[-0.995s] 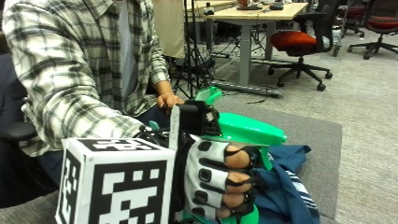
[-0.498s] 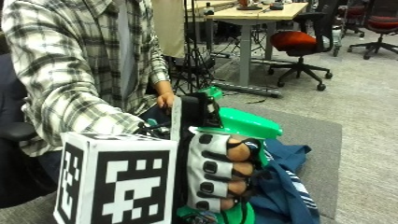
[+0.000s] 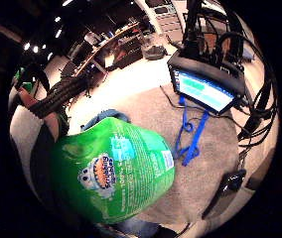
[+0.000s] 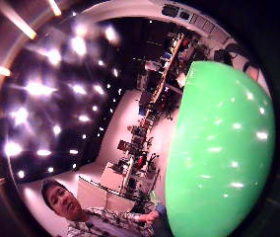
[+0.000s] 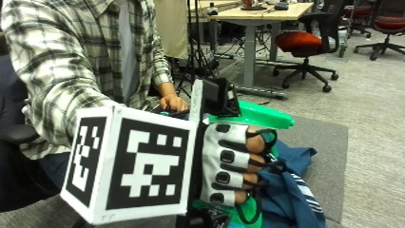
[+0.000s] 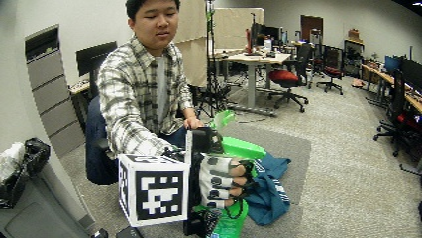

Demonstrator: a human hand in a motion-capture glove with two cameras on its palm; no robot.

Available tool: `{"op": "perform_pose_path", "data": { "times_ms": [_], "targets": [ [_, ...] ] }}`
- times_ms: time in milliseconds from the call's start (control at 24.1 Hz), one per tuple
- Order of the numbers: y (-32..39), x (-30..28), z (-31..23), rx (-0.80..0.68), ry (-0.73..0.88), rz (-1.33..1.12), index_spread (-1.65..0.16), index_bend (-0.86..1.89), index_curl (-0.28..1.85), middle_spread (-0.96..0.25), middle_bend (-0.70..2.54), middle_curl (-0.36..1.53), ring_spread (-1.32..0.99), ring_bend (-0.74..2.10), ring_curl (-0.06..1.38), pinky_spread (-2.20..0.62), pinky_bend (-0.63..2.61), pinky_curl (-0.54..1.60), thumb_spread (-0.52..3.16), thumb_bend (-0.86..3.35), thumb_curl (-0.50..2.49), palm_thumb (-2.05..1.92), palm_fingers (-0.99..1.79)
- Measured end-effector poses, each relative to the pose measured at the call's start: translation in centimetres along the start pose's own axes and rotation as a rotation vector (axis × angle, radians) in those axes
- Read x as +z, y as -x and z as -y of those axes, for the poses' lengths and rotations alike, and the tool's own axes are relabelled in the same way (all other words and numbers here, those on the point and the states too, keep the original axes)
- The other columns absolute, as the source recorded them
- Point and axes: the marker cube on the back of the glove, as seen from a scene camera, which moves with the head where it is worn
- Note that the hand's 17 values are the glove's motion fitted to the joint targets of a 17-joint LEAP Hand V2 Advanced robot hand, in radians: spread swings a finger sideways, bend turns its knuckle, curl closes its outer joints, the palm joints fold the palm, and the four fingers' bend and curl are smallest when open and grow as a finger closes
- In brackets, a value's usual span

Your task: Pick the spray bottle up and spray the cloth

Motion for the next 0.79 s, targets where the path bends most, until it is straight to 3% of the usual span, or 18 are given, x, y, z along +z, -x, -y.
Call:
{"op": "perform_pose_path", "data": {
  "times_ms": [788],
  "targets": [
    [2.2,0.4,0.8,-0.039,0.088,-0.031,-0.19,0.30,0.57,-0.12,0.52,0.54,-0.18,0.61,0.49,-0.11,0.45,0.36,0.30,-0.02,0.76,1.10,1.31]
  ]
}}
